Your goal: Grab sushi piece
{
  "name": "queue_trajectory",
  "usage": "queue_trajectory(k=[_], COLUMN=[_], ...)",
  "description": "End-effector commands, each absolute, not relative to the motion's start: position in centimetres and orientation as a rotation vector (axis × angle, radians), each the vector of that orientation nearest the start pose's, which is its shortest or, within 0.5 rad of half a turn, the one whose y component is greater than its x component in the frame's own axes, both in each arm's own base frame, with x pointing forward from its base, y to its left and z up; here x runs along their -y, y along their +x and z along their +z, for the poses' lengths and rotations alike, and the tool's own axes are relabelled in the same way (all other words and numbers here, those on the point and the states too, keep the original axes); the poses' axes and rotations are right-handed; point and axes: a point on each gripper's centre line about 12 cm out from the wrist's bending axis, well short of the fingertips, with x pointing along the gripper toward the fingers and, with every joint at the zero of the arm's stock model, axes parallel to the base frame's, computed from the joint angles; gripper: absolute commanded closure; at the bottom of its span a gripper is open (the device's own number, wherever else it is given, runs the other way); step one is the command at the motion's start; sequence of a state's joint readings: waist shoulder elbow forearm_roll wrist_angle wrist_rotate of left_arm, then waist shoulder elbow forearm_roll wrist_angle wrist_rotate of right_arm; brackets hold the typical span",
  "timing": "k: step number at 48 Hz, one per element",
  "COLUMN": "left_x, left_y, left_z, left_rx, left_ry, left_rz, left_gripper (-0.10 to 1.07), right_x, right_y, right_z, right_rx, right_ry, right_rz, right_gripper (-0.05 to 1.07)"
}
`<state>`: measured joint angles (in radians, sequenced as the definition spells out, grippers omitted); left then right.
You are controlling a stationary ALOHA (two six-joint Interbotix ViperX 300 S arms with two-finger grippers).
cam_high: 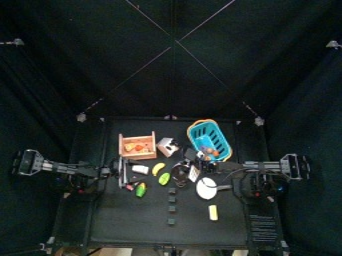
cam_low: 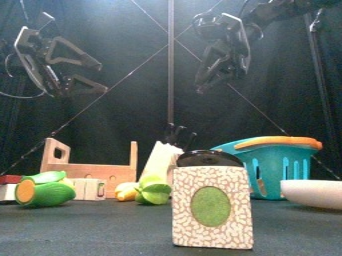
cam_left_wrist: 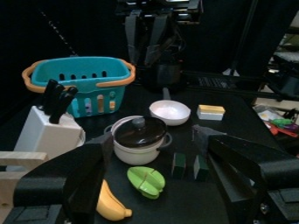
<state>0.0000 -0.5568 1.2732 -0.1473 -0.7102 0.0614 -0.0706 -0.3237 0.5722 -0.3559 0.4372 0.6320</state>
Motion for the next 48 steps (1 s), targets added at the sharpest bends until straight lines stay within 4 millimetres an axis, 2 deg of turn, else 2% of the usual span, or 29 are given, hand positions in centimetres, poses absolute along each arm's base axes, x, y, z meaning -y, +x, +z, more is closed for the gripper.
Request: queue_trajectory(k=[1,7,15,29,48], left_x=[-1.0,-1.1,-1.1,-1.0,-0.7], left_y=[23.8,23.8,23.7,23.6,23.3], left_z=[21.9,21.8,21.7,21.5,21.0], left_rx=[0.005,0.003,-0.001,-0.006,-0.022], left_ry=[-0.048,-0.049,-0.049,-0.048,-0.047], left_rz=[0.091,0.092,0.092,0.09,0.078], left_gripper=[-0.06,-0.06,-0.06,-0.06,-0.06], right_x=[2.9,0.6,-1.5,-4.9,-5.5], right_y=[33.5,33.5,34.1,36.2,38.8], right_z=[29.6,28.6,26.6,22.8,20.0], right_rx=[-0.541,-0.495,-0.495,-0.6,-0.73], right_ry=[0.258,0.233,0.199,0.13,0.093], right_rz=[-0.245,-0.138,-0.05,0.037,-0.006], right_gripper=[0.32,0.32,0.32,0.32,0.31])
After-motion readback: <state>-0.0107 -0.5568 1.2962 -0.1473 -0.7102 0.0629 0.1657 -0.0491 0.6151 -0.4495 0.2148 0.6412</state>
